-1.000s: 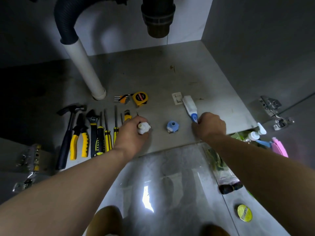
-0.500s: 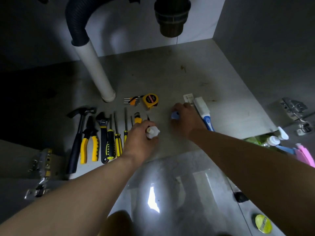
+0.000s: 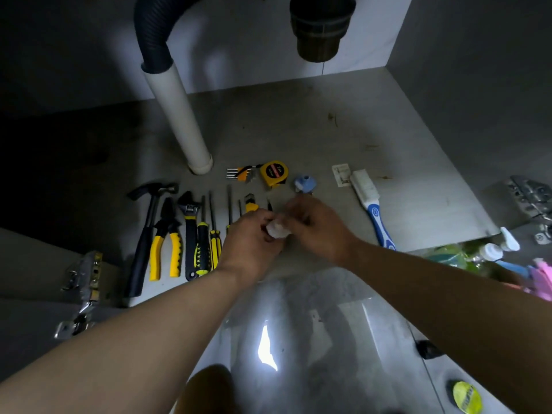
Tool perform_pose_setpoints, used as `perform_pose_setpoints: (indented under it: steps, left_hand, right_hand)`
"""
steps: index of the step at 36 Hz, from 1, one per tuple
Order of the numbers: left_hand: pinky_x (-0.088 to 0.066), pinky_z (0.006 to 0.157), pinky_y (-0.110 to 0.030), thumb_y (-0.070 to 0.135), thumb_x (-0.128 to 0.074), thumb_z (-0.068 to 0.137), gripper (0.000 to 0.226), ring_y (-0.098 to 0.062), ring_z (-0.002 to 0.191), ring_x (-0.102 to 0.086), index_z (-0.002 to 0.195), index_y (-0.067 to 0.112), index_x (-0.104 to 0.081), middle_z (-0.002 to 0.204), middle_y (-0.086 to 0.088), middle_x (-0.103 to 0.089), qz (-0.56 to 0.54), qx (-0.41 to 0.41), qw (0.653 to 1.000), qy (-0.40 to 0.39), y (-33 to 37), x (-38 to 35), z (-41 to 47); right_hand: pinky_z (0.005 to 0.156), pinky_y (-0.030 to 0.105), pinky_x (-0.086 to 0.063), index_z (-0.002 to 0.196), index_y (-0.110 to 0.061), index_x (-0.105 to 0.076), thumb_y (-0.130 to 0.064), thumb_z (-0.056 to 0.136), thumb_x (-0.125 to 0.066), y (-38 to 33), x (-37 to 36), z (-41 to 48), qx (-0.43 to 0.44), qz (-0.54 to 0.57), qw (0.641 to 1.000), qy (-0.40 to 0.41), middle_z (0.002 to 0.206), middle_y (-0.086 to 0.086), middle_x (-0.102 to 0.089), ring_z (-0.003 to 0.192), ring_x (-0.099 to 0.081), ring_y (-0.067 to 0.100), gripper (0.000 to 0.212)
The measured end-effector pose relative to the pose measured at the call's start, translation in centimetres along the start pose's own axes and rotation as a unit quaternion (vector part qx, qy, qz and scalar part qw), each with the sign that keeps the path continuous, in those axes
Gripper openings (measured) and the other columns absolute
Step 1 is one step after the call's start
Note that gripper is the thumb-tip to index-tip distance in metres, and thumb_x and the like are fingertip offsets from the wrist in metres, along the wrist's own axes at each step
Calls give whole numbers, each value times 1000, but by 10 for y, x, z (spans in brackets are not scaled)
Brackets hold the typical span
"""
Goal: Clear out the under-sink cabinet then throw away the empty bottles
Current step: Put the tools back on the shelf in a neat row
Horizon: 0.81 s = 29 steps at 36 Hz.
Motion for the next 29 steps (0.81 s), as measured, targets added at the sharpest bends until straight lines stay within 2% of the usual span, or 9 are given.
perform_pose_setpoints:
  steps: [2, 6, 12, 14, 16, 19, 21, 25, 29]
  left_hand:
    - [-58, 85, -30, 6, -75, 80, 30, -13, 94, -70, 106, 22, -71, 100, 5, -74, 19, -9, 1000, -1, 5, -3, 0]
    - [-58, 80, -25, 5, -75, 80, 35, -6, 87, -70, 107, 26, -69, 100, 9, -73, 18, -20, 999, -25, 9, -14, -3]
    - [-54, 81, -22, 2, -68, 86, 36, -17, 97, -67, 120, 13, -68, 116, -4, -66, 91, -77, 993, -27, 16, -14, -5]
    - [-53, 80, -16, 4, -66, 88, 37, -12, 95, -66, 123, 17, -66, 119, -1, -59, 84, -67, 994, -34, 14, -13, -5]
    - [-54, 86, -20, 7, -65, 89, 42, -11, 97, -65, 128, 24, -63, 117, 4, -52, 87, -65, 993, -46, 13, -16, -6]
    - [-51, 92, -25, 5, -64, 88, 53, -12, 103, -61, 134, 32, -60, 117, 6, -48, 104, -100, 987, -77, 16, -24, -9]
    - [-48, 97, -25, 5, -65, 85, 61, -13, 112, -57, 137, 35, -56, 124, 8, -46, 126, -118, 979, -110, 18, -33, -9]
    - [-42, 109, -36, 11, -67, 87, 66, -23, 133, -44, 146, 34, -49, 151, 6, -37, 251, -159, 944, -144, 23, -50, -10]
    - [-42, 107, -37, 9, -59, 89, 62, -26, 127, -46, 147, 31, -48, 148, 1, -41, 306, -184, 926, -126, 28, -51, -13]
  right_hand:
    - [71, 24, -51, 99, -27, -64, -55, 84, -69, -2, -13, -11, -10, 25, 998, -64, 93, -10, -67, 83, -63, 0, 33]
    - [62, 11, -45, 92, -29, -62, -42, 80, -79, 11, -2, -16, -39, 16, 999, -6, 80, -15, -66, 73, -60, -8, 25]
    - [63, 23, -49, 90, -24, -61, -29, 80, -77, 32, 13, -9, -80, -30, 995, 50, 80, -7, -69, 75, -65, 9, 19]
    - [61, 19, -44, 90, -26, -62, -28, 80, -75, 35, 13, -7, -81, -48, 995, 37, 85, -5, -68, 79, -63, 12, 17]
    - [61, 19, -36, 94, -26, -66, -27, 80, -74, 37, 9, -5, -72, -77, 994, 17, 92, -4, -65, 86, -61, 14, 16]
    - [75, 22, -38, 111, -21, -67, -26, 81, -71, 39, 6, -1, -72, -75, 995, -8, 106, 1, -58, 92, -58, 16, 31]
    - [80, 26, -43, 120, -19, -63, -25, 79, -66, 40, 18, 2, -97, -44, 994, 25, 113, 4, -50, 92, -59, 21, 42]
    - [93, 28, -41, 137, -15, -55, 0, 78, -56, 30, 35, 19, -69, -80, 992, 65, 133, 17, -44, 114, -53, 34, 61]
    - [108, 30, -34, 141, -4, -51, 11, 80, -53, 19, 23, 30, -38, -90, 995, 7, 143, 25, -43, 134, -42, 39, 64]
Point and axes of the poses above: each hand's wrist, its own z-axis towards the middle knuckle, its own x-axis out of the back of the hand, y = z × x, the point moved 7 cm from there along z, towards the middle knuckle
